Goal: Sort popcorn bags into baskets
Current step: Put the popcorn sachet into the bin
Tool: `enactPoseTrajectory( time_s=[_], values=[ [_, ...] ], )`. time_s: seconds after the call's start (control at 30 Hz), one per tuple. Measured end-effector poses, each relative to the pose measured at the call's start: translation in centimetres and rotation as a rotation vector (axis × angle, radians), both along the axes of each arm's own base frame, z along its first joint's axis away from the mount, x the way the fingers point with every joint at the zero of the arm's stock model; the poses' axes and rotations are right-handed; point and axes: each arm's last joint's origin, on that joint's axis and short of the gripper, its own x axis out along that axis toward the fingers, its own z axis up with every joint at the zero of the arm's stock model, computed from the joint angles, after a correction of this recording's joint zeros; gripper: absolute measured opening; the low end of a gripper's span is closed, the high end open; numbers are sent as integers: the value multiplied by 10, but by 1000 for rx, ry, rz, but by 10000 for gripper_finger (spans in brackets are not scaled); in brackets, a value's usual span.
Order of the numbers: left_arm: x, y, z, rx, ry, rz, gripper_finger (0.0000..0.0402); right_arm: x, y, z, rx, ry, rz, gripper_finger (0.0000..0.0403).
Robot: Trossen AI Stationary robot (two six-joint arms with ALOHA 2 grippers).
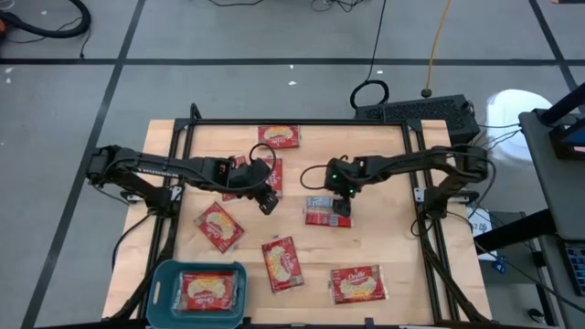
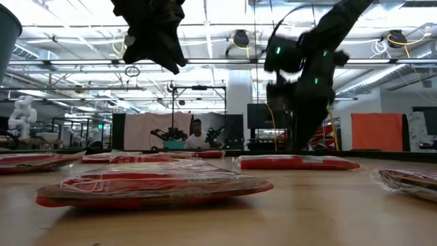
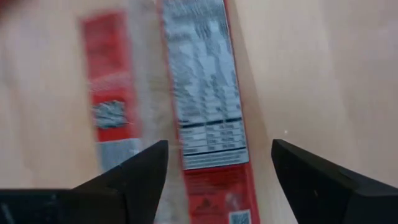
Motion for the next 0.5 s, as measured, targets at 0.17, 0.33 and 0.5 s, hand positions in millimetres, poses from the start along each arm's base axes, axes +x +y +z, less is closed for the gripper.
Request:
enactPoseTrajectory(
  time_s=[0.17, 0.33, 0.5],
  values=[
    [0, -8, 0, -6, -1, -24, 106, 9, 3, -22, 54, -7, 118, 279],
    [-1, -15, 0, -7, 2, -48, 106, 14, 6, -30, 10, -24, 181, 257],
    [-2, -19, 0, 9, 7, -66, 106, 15, 4, -29, -54, -21, 169, 188]
  ],
)
